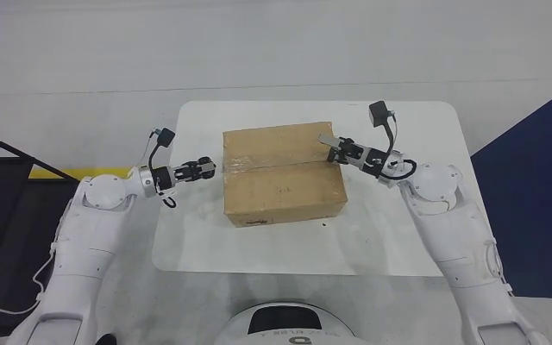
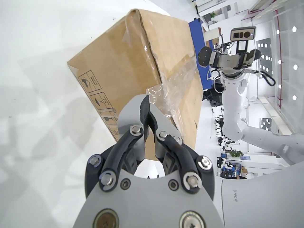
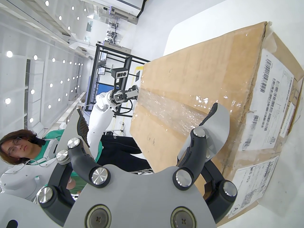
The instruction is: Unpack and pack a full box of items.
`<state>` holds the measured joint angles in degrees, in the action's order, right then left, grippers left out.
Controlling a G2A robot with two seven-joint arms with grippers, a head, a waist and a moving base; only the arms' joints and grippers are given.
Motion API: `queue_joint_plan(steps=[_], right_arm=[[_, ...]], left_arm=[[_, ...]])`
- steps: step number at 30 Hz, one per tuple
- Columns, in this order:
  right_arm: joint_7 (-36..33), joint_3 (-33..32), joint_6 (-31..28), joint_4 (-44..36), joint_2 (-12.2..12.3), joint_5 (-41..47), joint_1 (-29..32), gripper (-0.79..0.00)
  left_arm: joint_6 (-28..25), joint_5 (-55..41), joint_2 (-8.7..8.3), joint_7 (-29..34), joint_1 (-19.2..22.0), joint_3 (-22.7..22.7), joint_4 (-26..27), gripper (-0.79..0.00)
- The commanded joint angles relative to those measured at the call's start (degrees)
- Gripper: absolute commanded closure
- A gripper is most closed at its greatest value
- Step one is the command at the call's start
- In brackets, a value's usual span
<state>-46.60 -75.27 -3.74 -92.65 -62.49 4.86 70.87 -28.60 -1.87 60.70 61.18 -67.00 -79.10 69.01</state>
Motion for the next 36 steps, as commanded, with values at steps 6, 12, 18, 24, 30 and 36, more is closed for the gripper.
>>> queue_joint_plan(steps=[6, 12, 18, 24, 30, 36], right_arm=[[-1.46, 0.72, 1.86, 1.02, 0.07, -0.23, -0.87, -0.785], [-2.11, 1.44, 2.40, 1.85, 0.06, -0.27, -1.72, -0.785], [-2.27, 1.53, 2.38, 2.30, 0.13, -0.29, -1.96, -0.785], [-2.48, 1.27, 2.01, 2.47, 0.28, -0.20, -1.74, -0.785], [-2.64, 1.25, 2.03, 2.37, 0.41, -0.37, -1.61, -0.785], [-2.64, 1.25, 2.03, 2.37, 0.41, -0.37, -1.61, -0.785]], left_arm=[[-0.01, 0.04, -0.07, -0.32, 1.08, 1.29, -0.69, 0.000], [0.15, 0.56, -0.18, -0.75, 1.62, 2.17, -0.80, 0.000], [1.06, 2.51, -0.50, -2.67, 2.09, 2.01, -1.48, -0.720], [1.86, 10.35, -1.87, -7.91, 2.19, -2.36, 0.61, -0.785], [3.63, 19.31, -3.13, -13.63, -0.03, -6.67, 8.80, -0.785], [4.77, 21.48, -3.32, -15.89, -1.10, -7.64, 12.14, -0.785]])
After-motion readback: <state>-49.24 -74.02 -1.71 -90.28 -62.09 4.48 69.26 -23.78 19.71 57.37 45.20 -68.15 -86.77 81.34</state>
